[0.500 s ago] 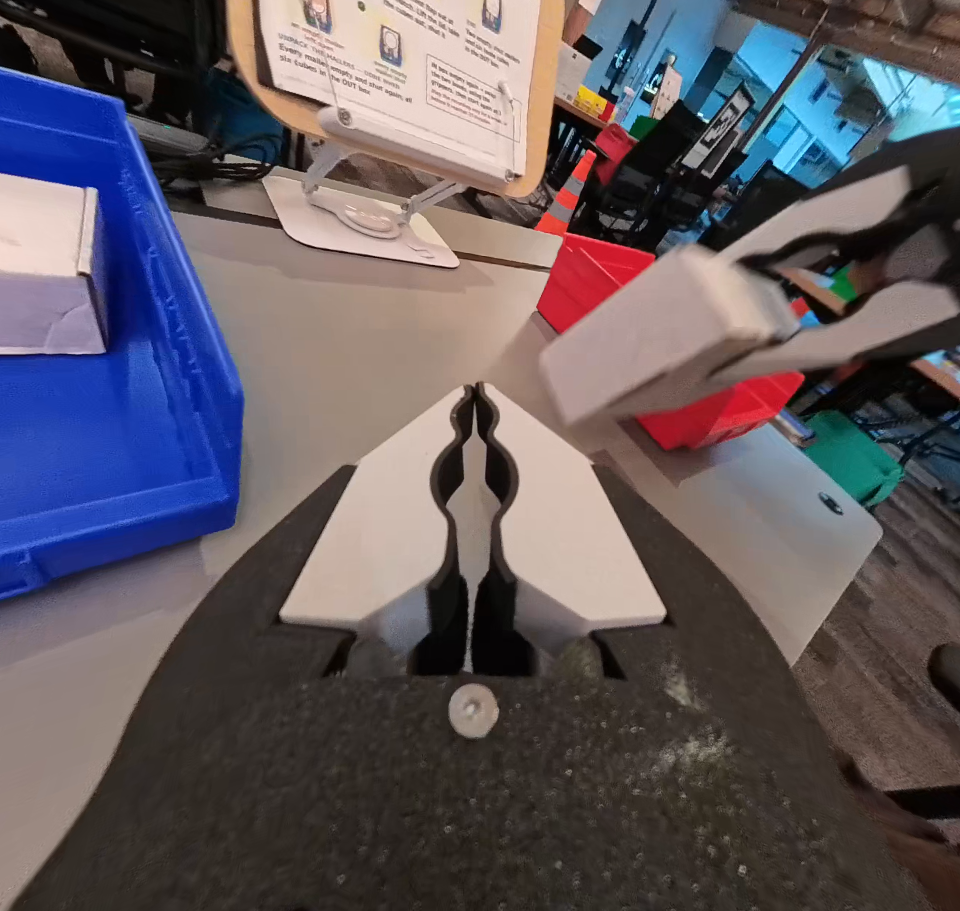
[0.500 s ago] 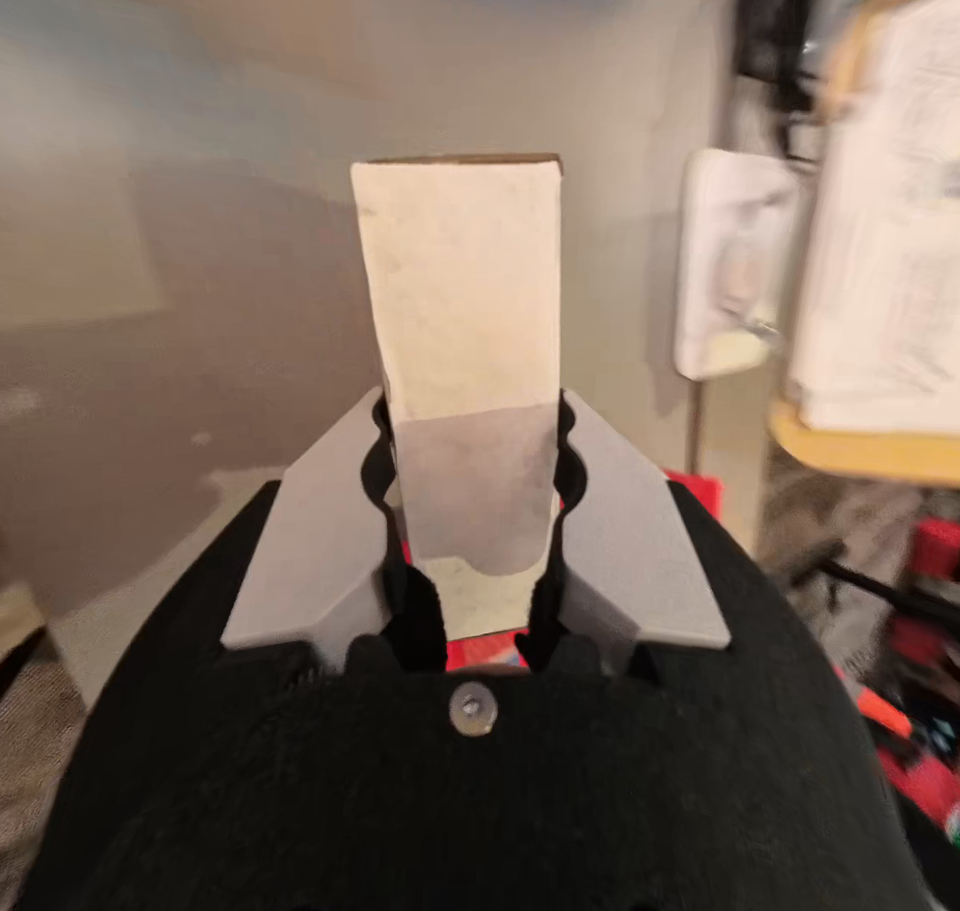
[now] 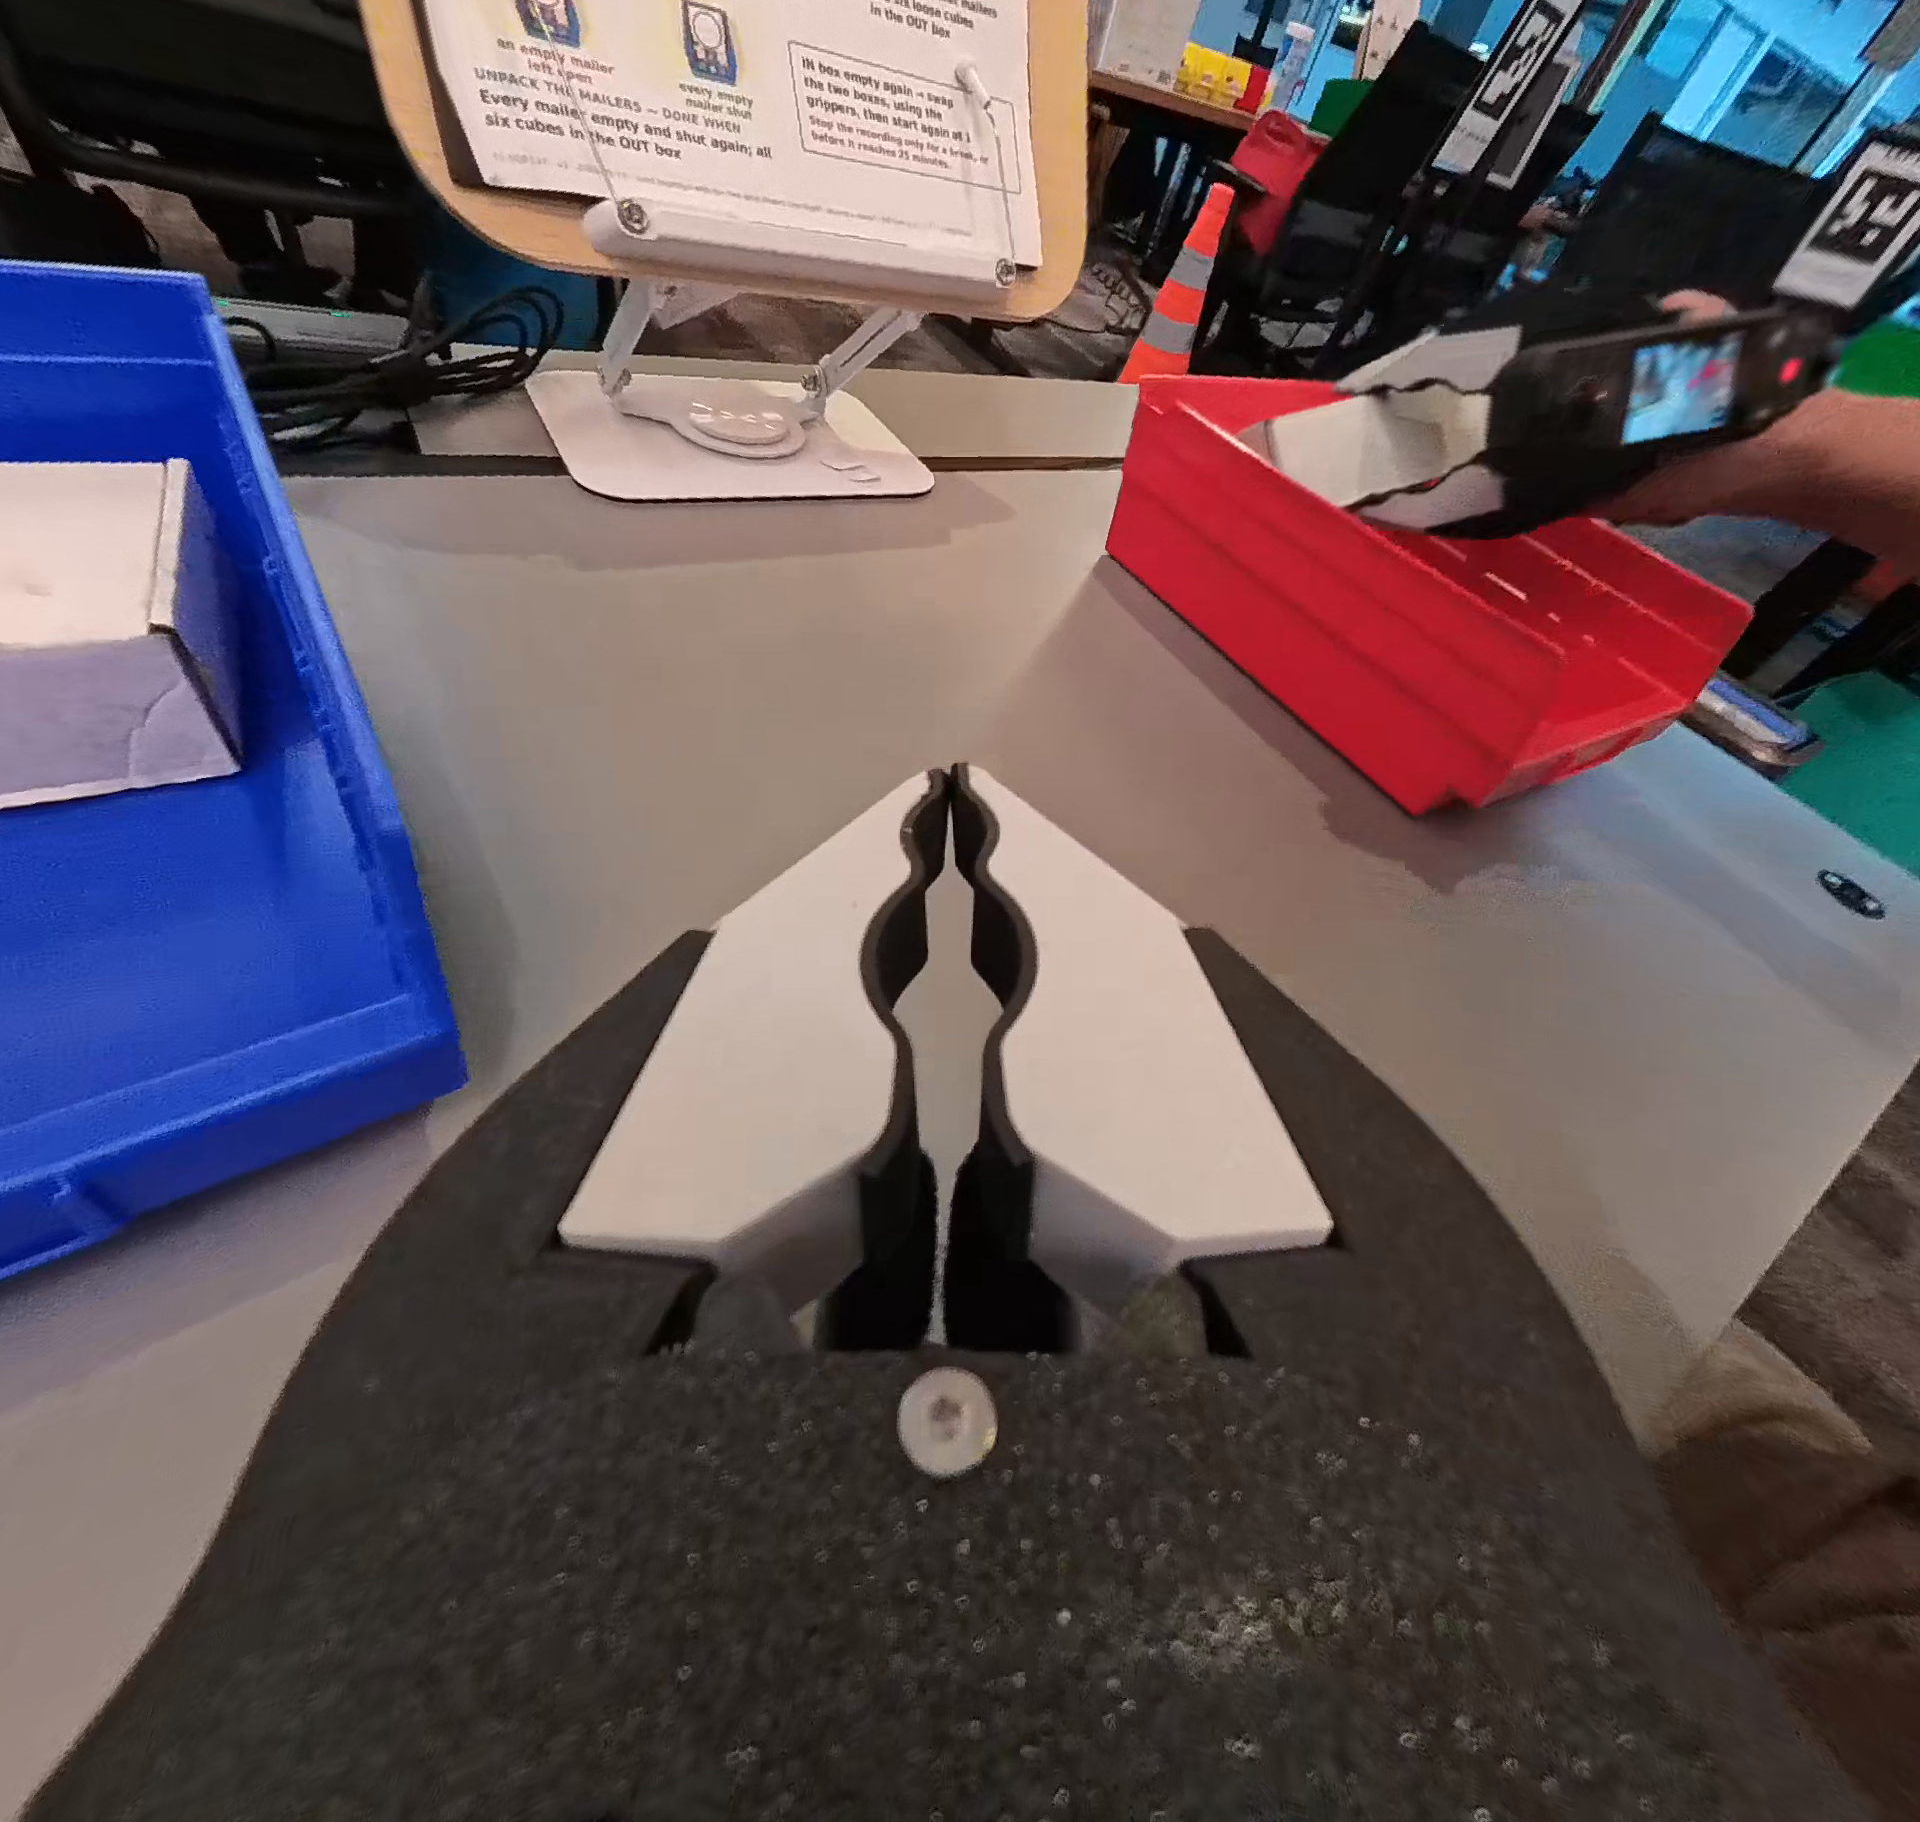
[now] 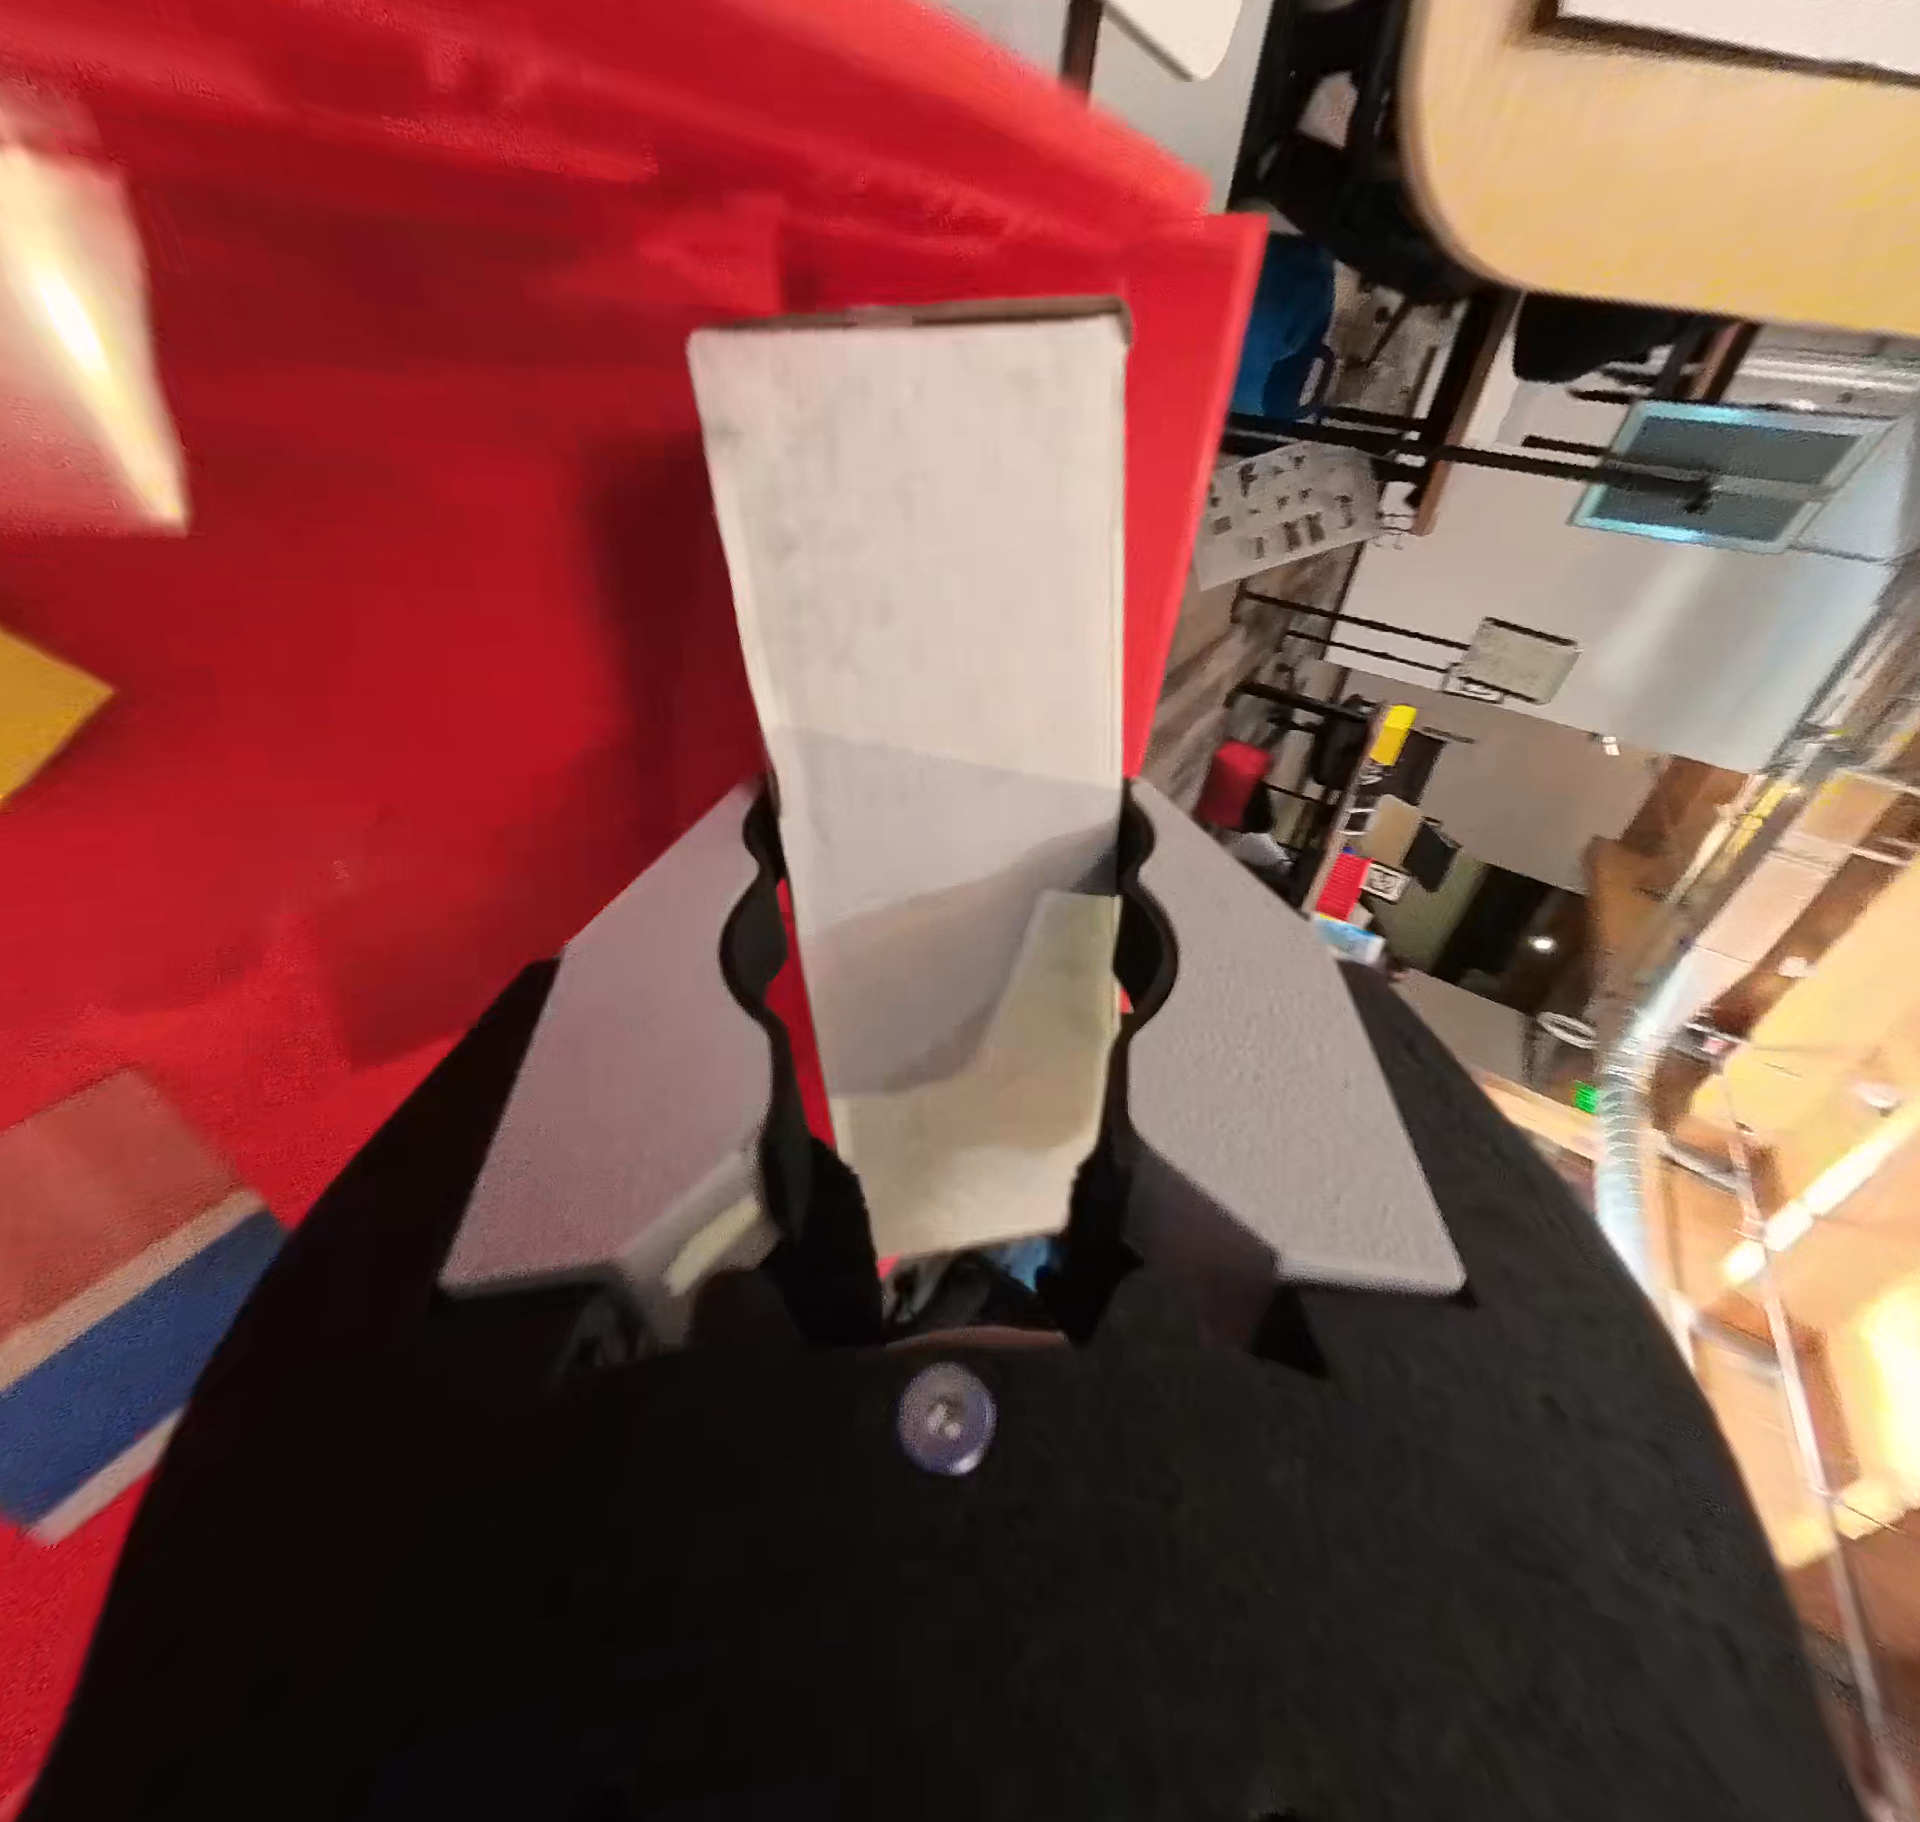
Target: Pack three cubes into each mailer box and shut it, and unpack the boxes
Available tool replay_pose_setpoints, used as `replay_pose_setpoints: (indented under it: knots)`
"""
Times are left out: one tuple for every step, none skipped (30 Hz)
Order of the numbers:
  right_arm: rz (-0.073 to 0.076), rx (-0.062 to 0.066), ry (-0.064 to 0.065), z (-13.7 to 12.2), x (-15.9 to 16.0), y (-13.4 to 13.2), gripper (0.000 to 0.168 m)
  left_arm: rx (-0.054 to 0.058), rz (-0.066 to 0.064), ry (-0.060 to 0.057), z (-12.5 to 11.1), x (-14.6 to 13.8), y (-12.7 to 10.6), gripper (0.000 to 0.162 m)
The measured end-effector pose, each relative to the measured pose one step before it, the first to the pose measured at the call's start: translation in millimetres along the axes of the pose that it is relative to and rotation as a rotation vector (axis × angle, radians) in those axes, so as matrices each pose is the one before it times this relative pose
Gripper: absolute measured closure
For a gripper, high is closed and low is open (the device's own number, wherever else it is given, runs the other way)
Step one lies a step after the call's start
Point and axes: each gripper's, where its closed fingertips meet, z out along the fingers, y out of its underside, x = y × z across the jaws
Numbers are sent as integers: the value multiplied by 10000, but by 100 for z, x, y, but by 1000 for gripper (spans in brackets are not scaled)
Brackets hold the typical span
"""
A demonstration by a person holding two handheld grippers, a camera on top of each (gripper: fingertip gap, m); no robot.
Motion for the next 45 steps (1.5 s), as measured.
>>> replay_pose_setpoints:
  knots:
    - [-10, -45, 242, 942, -358, 296, 105, -45, 182, -75, 23, 182, 113, 162]
    - [303, 98, -14, 582, -674, 182, 106, -45, 160, -46, -10, 256, 137, 162]
    - [326, 67, -450, 296, -998, 177, 106, -51, 106, -11, -25, 315, 158, 162]
    - [392, 63, -593, 44, -1006, 102, 105, -66, 43, 32, -68, 358, 182, 162]
    - [180, 52, -485, -154, -884, 104, 100, -63, -14, 70, -109, 395, 190, 162]
    - [-12, 29, -322, -318, -739, 158, 90, -38, -68, 101, -122, 389, 180, 162]
    - [27, -43, -300, -466, -668, 254, 82, -42, -109, 141, -100, 409, 209, 162]
    - [199, 42, -310, -581, -572, 121, 77, -92, -128, 168, -63, 390, 319, 162]
    - [312, 155, -463, -684, -680, -49, 75, -113, -135, 171, -15, 349, 374, 162]
    - [332, 147, -410, -649, -541, -85, 76, -100, -140, 136, -8, 252, 366, 162]
    - [312, 205, -285, -537, -322, -216, 76, -91, -134, 109, 18, 168, 348, 162]
    - [285, 201, -69, -282, 58, -204, 81, -101, -125, 100, 45, 107, 328, 162]
    - [114, -44, 343, 118, 719, 133, 83, -108, -124, 89, 46, 60, 292, 162]
    - [-30, -197, 306, 454, 693, 309, 85, -74, -118, 97, 20, 39, 151, 162]
    - [-20, -225, 56, 716, 279, 300, 85, -7, -106, 87, -21, -2, -42, 162]
    - [23, -293, 112, 870, 366, 287, 82, -4, -61, 53, -88, -78, -181, 162]
    - [81, -303, 143, 763, 423, 242, 83, -50, 23, 11, -162, -164, -282, 162]
    - [13, -223, 102, 526, 292, 146, 84, -65, 99, -38, -282, -271, -407, 161]
    - [-34, -150, 53, 155, 122, 33, 84, -37, 201, -8, -426, -294, -596, 157]
    - [34, -25, 128, -256, 163, -135, 84, -53, 308, 6, -578, -383, -728, 154]
    - [213, 153, 184, -667, 193, -338, 84, -104, 408, 22, -690, -523, -788, 150]
    - [374, 211, 137, -1043, 111, -399, 84, -228, 589, 121, -749, -627, -743, 145]
    - [534, 205, 176, -1332, 181, -421, 84, -397, 738, 109, -834, -944, -608, 140]
    - [667, 269, 152, -1598, 113, -558, 84, -525, 851, 64, -875, -1350, -444, 136]
    - [811, 346, 96, -1794, -34, -756, 84, -730, 916, 13, -831, -1786, -49, 131]
    - [970, 438, 0, -1872, -346, -1011, 83, -860, 892, -155, -680, -2403, 319, 126]
    - [989, 608, -279, -1867, -1028, -1384, 83, -871, 776, -130, -349, -2640, 606, 120]
    - [924, 739, -502, -1709, -1797, -1649, 83, -879, 658, 165, 126, -2374, 853, 107]
    - [820, 727, -613, -1377, -2402, -1611, 83, -787, 580, 198, 575, -2448, 860, 95]
    - [675, 613, -710, -941, -2898, -1305, 83, -750, 575, 2, 1012, -2723, 929, 85]
    - [597, 493, -751, -491, -3147, -950, 83, -832, 665, 21, 1448, -2555, 1091, 73]
    - [513, 321, -844, -103, -3313, -492, 83, -718, 555, 4, 1742, -2382, 856, 60]
    - [450, 133, -879, 219, -3250, -26, 83, -533, 415, 178, 1836, -1903, 535, 51]
    - [408, 37, -743, 464, -2843, 234, 83, -414, 318, 322, 1790, -1477, 315, 46]
    - [296, -59, -532, 527, -2258, 479, 83, -381, 352, 287, 1715, -1326, 200, 38]
    - [208, -98, -260, 492, -1585, 600, 83, -464, 494, 160, 1639, -1224, 385, 28]
    - [236, -8, -95, 371, -1078, 521, 83, -501, 504, 149, 1506, -892, 572, 21]
    - [281, 27, -72, 233, -811, 516, 83, -447, 376, 181, 1333, -579, 551, 16]
    - [310, 26, -86, 86, -622, 481, 83, -316, 303, 300, 1126, -131, 336, 13]
    - [318, 34, -79, -43, -459, 463, 83, -102, 239, 465, 837, 371, 28, 16]
    - [252, 1, -36, -151, -246, 486, 83, -112, 127, 315, 709, 285, 60, 17]
    - [185, -29, 80, -217, 53, 501, 83, -181, 159, 144, 643, 179, 163, 21]
    - [149, -64, 127, -251, 258, 501, 84, -151, 192, -86, 568, 8, 137, 19]
    - [137, -92, 63, -239, 268, 433, 84, -111, 254, -550, 200, -628, 108, 31]
    - [129, -59, -23, -204, 191, 244, 84, -74, 162, -82, -3, -132, 85, 32]
